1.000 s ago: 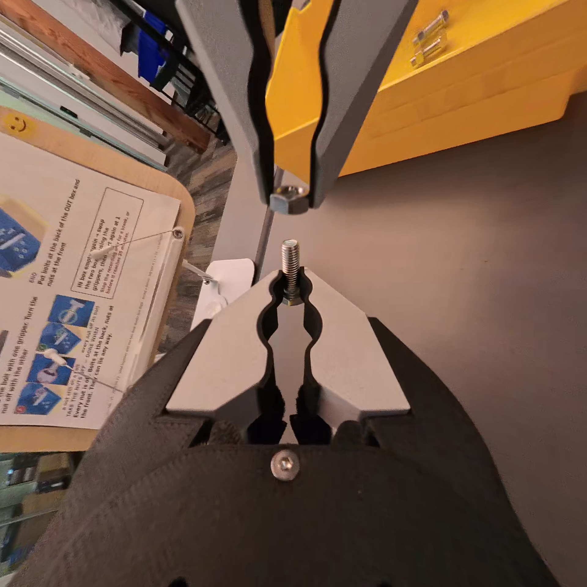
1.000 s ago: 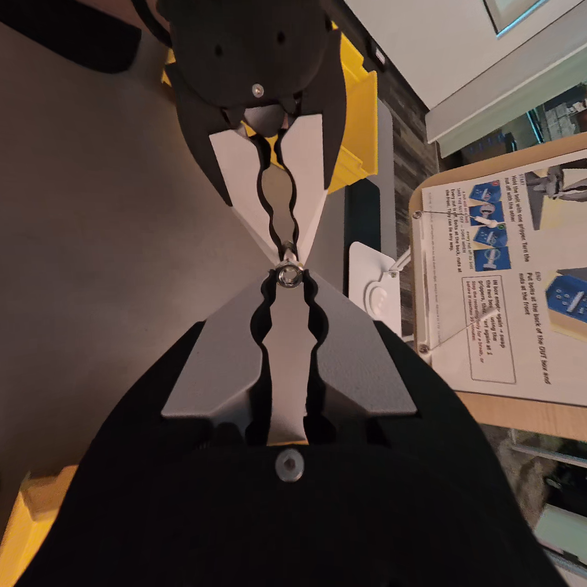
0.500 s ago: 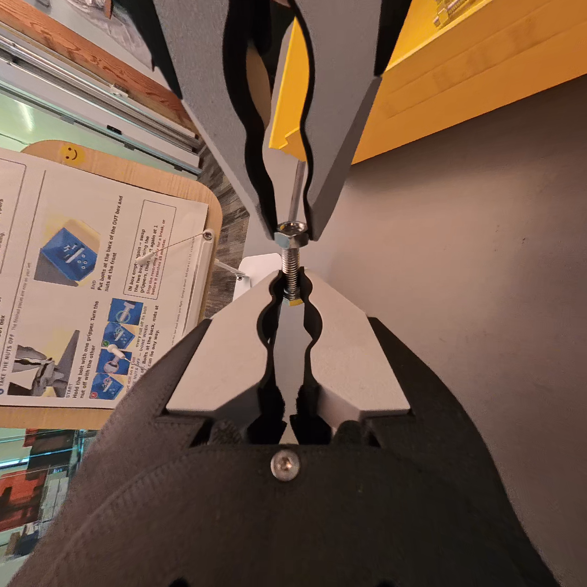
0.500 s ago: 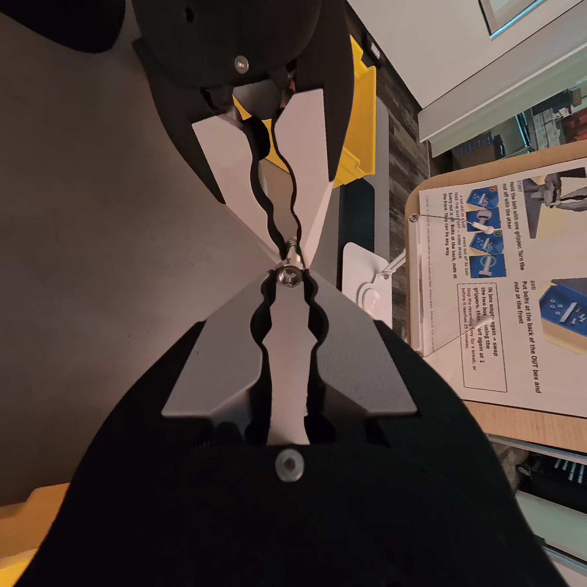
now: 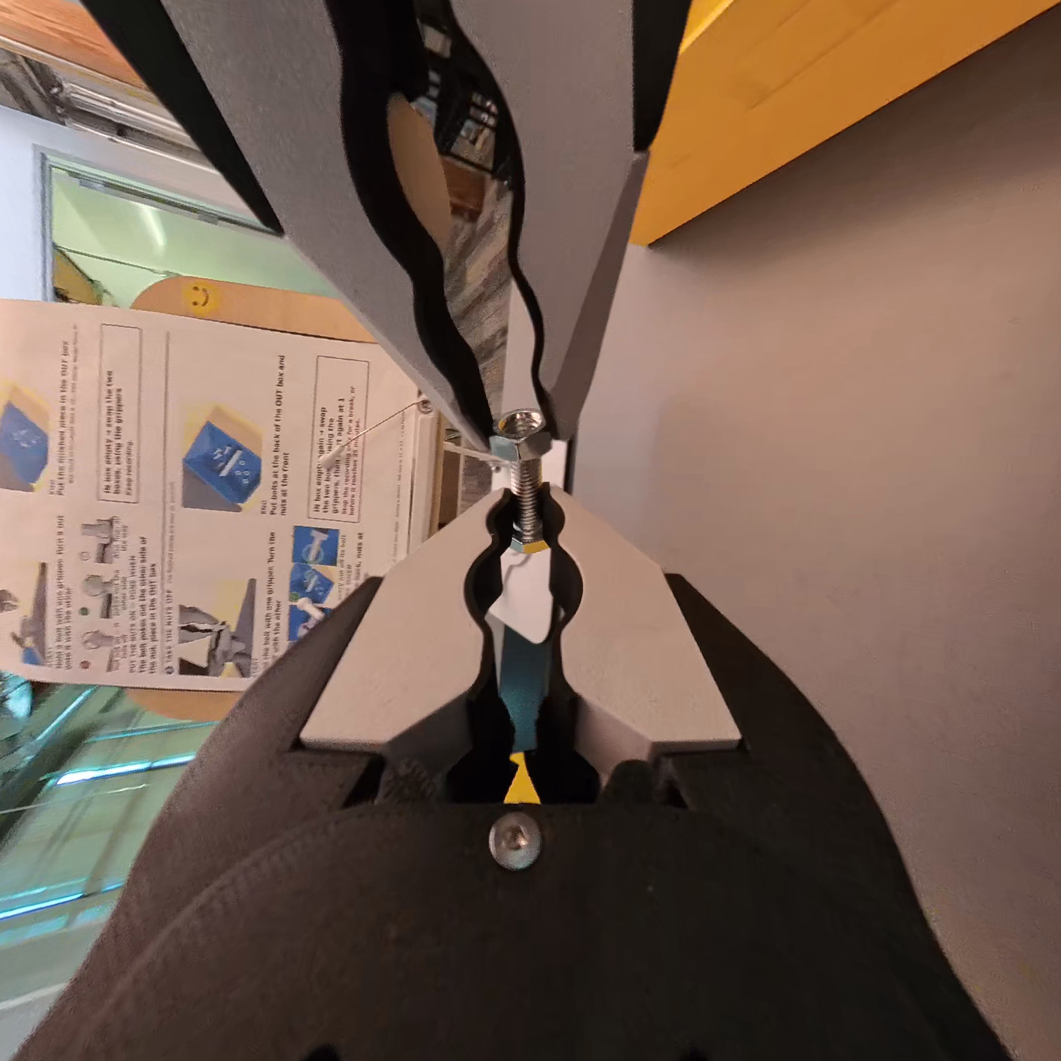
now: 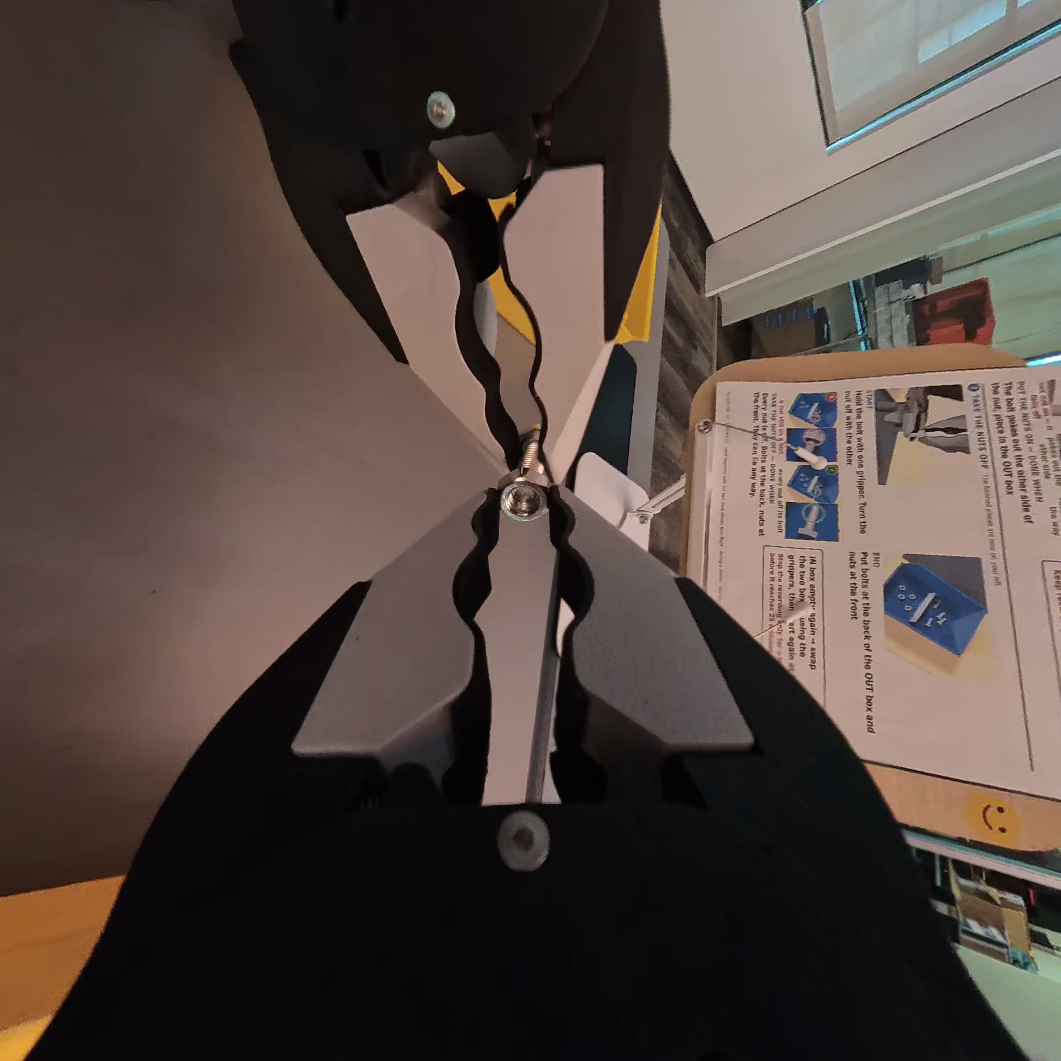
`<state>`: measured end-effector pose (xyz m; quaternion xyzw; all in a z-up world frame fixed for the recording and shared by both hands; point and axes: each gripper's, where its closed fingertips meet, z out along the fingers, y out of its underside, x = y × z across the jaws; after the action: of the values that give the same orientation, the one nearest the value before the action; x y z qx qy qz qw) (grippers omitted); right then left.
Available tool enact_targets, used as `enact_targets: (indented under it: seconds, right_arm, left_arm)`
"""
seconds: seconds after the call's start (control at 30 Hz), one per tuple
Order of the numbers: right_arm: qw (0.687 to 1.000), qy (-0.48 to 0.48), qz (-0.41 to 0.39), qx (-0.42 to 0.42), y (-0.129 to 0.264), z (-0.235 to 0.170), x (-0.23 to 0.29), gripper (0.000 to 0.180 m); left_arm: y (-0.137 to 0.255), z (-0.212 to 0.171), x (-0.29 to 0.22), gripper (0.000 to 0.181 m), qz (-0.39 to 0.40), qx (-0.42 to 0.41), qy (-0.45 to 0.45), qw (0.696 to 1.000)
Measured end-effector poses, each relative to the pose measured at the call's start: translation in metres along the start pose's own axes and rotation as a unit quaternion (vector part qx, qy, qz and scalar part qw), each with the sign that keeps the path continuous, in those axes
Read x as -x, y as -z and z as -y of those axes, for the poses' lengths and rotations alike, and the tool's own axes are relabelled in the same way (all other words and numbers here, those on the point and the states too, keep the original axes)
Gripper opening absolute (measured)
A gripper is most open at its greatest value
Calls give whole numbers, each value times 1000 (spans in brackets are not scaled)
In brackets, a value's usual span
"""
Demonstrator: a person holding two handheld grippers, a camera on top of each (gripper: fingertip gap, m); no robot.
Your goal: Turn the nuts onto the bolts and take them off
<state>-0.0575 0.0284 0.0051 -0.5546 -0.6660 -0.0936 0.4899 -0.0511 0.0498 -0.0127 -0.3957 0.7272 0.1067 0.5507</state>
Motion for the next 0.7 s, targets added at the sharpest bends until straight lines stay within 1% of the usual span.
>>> enact_targets:
  seconds: [0.17,0.37,0.47,0.7]
  right_arm:
    - [998,15,-36,-40,3,8,-11,16]
    - [997,8,-60,-56,5,18,-18,16]
    - [996,-21,-53,-62,8,21,-19,16]
    - [990,-121,-28,-64,18,31,-25,15]
  left_arm:
    - [7,-2,15,7,51,23,-37,998]
    - [15,-1,25,7,62,14,-27,998]
    - [17,1,26,7,57,-2,-19,998]
    - [23,11,32,7,53,-62,15,997]
